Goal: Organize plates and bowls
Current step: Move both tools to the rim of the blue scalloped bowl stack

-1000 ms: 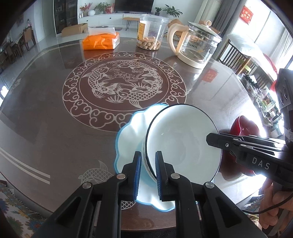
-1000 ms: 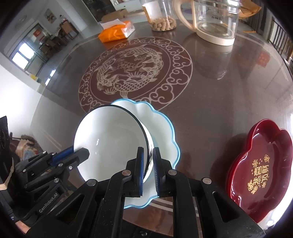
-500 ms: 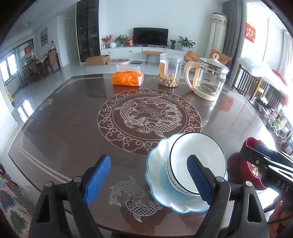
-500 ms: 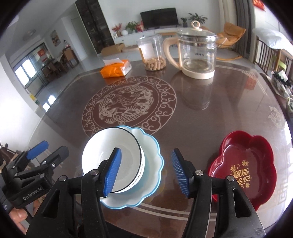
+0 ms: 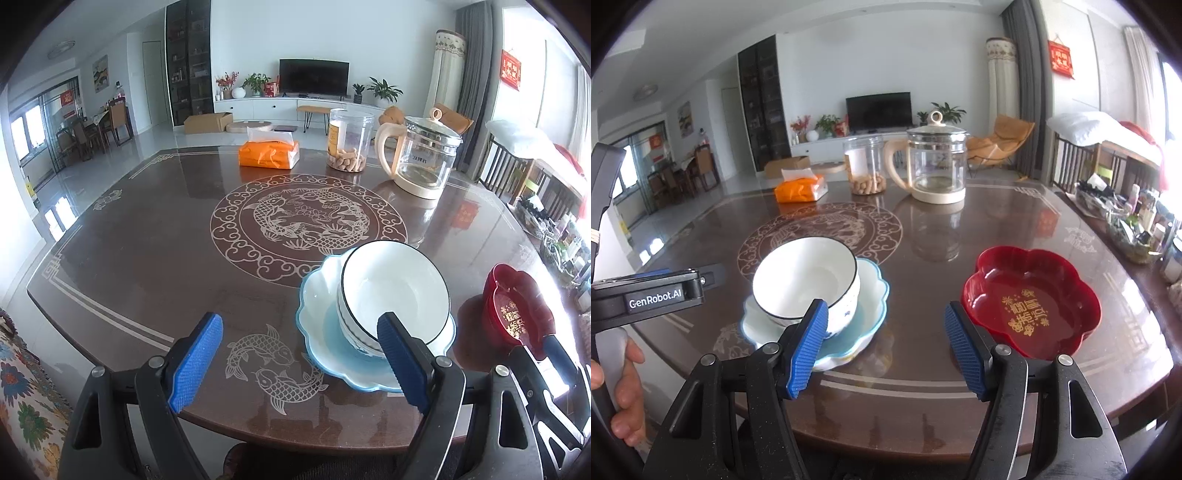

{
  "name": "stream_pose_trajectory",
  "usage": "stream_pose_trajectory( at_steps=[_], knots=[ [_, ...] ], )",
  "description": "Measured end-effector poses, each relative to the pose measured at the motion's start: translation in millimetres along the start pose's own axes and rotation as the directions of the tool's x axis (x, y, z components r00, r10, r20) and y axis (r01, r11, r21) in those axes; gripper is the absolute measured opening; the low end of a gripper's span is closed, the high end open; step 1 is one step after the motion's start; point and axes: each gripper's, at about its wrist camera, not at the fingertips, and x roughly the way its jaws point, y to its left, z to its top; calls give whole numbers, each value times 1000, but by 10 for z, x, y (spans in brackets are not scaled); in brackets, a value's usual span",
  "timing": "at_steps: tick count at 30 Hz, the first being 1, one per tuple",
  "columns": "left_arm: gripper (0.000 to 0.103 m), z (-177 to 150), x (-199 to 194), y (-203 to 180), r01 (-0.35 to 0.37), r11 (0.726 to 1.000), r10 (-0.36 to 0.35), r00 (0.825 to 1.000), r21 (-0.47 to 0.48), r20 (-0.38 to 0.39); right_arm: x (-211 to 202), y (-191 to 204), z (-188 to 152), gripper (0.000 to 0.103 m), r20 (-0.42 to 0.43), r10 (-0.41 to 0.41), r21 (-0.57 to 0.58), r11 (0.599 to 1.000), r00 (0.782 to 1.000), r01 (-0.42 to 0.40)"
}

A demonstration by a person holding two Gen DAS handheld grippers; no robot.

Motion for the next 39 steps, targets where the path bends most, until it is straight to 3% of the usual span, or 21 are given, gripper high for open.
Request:
stream_pose_trajectory(
  at_steps=[6,12,15,17,20,25,28,30,33,36,39],
  knots=[
    [86,-86,-163,-64,3,1000,-3,1000,17,21,-228,-36,-75,70,58,-36,-14,999,998,37],
    [96,-121,-279,-24,63,995,-63,998,73,5,-615,-230,86,70,144,0,-96,995,990,14],
    [101,-121,-403,31,48,993,-51,998,110,25,-994,-511,216,70,212,-38,-117,991,976,64],
    [101,-128,-512,71,47,990,-55,997,133,61,-1265,-716,271,77,246,-75,-110,988,966,104],
    [101,-123,-677,165,66,990,-81,990,121,120,-1603,-940,315,78,258,-130,-113,980,957,163],
    [101,47,-917,289,86,990,-110,968,112,224,-2004,-1026,404,78,332,-290,-216,903,898,371],
    [101,134,-1014,367,64,992,-93,955,110,282,-2174,-1038,506,78,382,-318,-271,859,868,434],
    [101,136,-1014,411,31,996,-55,955,87,291,-2258,-1035,555,80,389,-269,-278,878,881,391],
    [101,12,-918,442,5,998,-21,967,65,256,-2158,-985,543,83,318,-101,-255,949,943,188],
    [101,-218,-762,395,-41,997,25,978,72,207,-1793,-814,344,83,275,-1,-179,983,962,52],
    [101,-389,-604,316,-50,995,39,991,82,128,-1223,-610,71,83,165,65,-27,998,984,-61]
  ],
)
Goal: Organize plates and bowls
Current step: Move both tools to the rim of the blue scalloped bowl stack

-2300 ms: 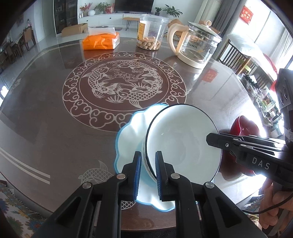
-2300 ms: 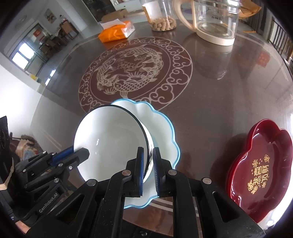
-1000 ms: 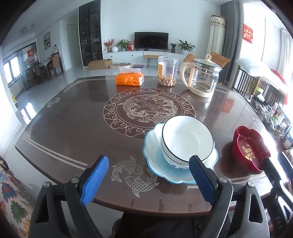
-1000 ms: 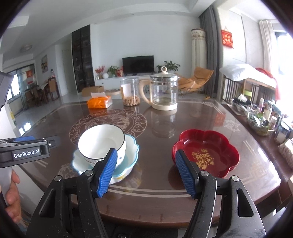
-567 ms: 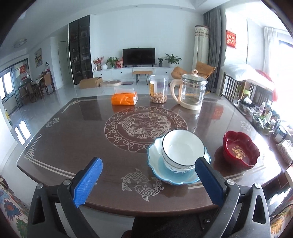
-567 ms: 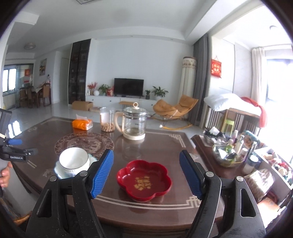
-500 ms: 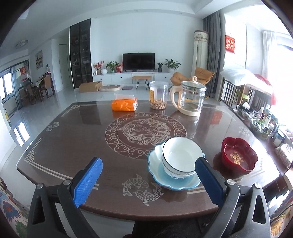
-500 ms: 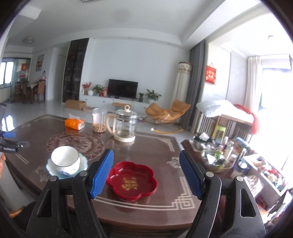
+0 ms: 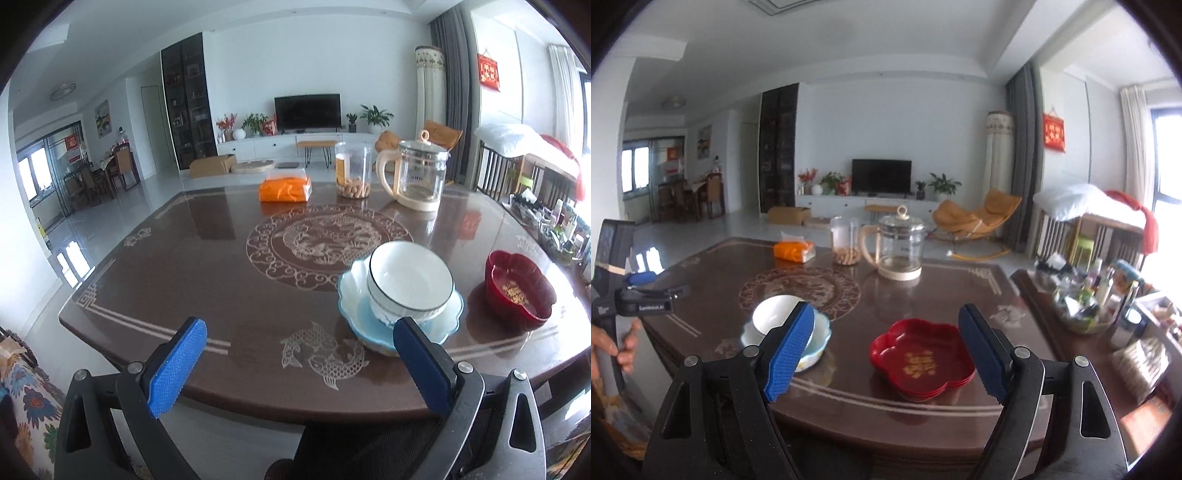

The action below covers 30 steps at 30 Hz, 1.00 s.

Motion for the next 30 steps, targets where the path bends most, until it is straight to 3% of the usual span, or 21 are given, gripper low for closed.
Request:
stream_pose_trajectory(
  at_steps=[3,8,14,28,30],
  knots=[
    [101,-78,90,-32,29,999,-29,999,-16,-39,482,194,-323,83,-140,81,89,994,987,-69],
    [101,-117,229,-120,-10,1000,11,999,30,-39,738,436,-532,83,-230,86,31,996,969,-81],
    [101,-160,447,-128,-1,1000,4,995,28,-103,754,540,-543,83,-236,61,-36,997,970,-72],
    [101,-252,734,-33,-3,1000,3,984,-1,-177,860,606,-546,83,-278,32,-56,997,960,-49],
    [101,-255,806,27,18,1000,-23,979,-23,-201,877,606,-554,83,-283,28,-58,997,959,-46]
  ],
)
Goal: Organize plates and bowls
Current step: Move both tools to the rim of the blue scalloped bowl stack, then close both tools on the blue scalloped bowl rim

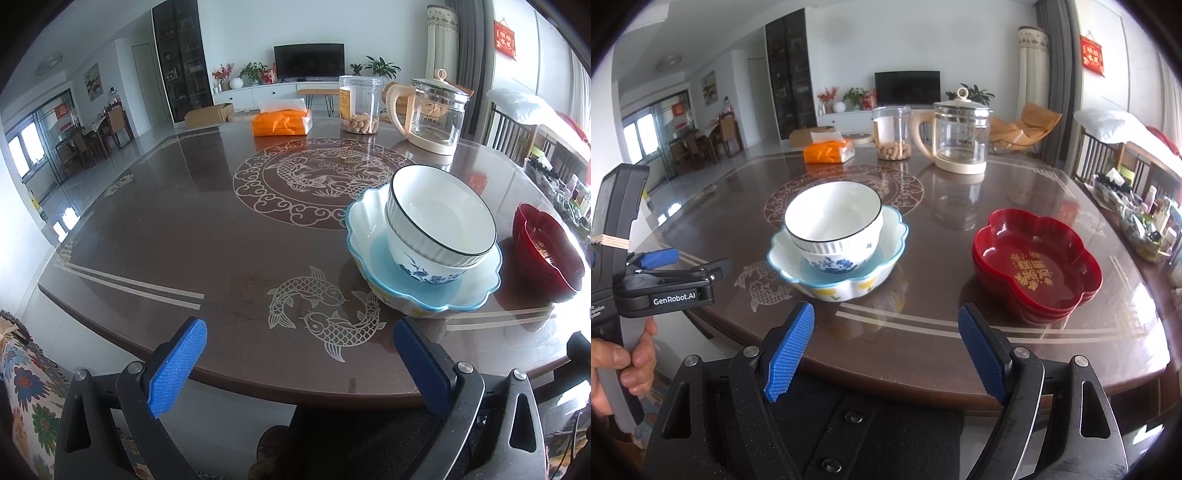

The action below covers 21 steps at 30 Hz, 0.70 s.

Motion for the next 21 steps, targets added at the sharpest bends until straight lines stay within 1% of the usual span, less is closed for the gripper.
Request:
stream_pose_trajectory(
  at_steps=[3,5,6,8,10,11,13,15,18,20,21],
  knots=[
    [101,33,95,189,98,992,-99,995,-75,-20,14,-24,46,83,7,-11,0,1000,1000,11],
    [101,91,138,276,162,980,-164,986,-119,-15,43,-72,120,83,27,-49,-2,999,998,49],
    [100,130,161,289,187,974,-190,982,-124,-9,68,-103,164,83,38,-75,2,997,996,75],
    [100,208,206,268,205,972,-206,979,-113,2,146,-179,263,83,50,-99,22,995,994,98],
    [99,275,266,219,218,971,-217,976,-95,14,265,-241,356,83,51,-90,42,995,995,88],
    [97,309,311,183,219,972,-219,976,-86,7,329,-257,396,83,49,-80,47,996,996,78],
    [83,360,429,115,232,970,-233,972,-70,-18,463,-283,455,82,39,-52,57,997,998,50],
    [75,384,534,63,251,966,-255,966,-66,-50,603,-316,502,82,21,-36,74,997,999,34],
    [72,371,666,12,261,963,-266,961,-71,-80,843,-370,545,74,-18,-14,87,996,1000,16],
    [69,357,739,-14,264,962,-270,958,-72,-95,1021,-431,552,57,-62,16,109,994,998,-9],
    [68,353,764,-20,273,959,-280,955,-78,-98,1097,-454,550,53,-85,32,126,992,996,-21]
  ],
)
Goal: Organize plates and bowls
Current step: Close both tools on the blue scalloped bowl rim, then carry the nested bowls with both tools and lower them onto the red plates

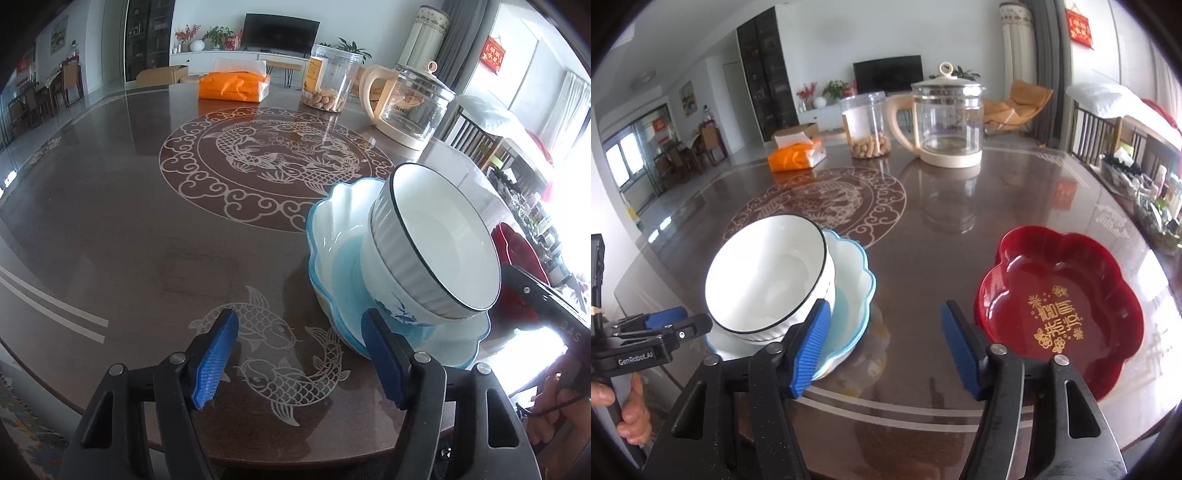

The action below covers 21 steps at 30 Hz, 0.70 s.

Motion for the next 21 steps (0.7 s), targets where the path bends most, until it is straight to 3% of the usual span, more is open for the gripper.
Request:
stream_pose_trajectory(
  at_steps=[1,5,9,11,13,18,21],
  knots=[
    [68,8,22,-2,0,1000,0,1000,-4,-5,75,-37,7,46,-20,14,17,1000,1000,-13],
    [67,53,118,-9,-12,1000,11,1000,-14,-18,237,-92,23,45,-56,52,56,997,997,-49],
    [49,86,247,28,42,997,-45,998,-66,-33,345,-27,58,43,-68,60,35,998,996,-58],
    [41,98,285,12,64,995,-66,997,-73,-29,405,13,73,28,-78,60,23,998,995,-58],
    [33,109,340,7,83,993,-86,996,-83,-33,464,38,76,21,-86,64,22,998,994,-62],
    [20,103,467,-21,119,989,-123,992,-90,-38,606,24,78,18,-120,101,42,994,988,-97],
    [19,96,455,-53,104,992,-106,994,-72,-18,655,36,63,13,-144,108,46,994,984,-102]
  ],
)
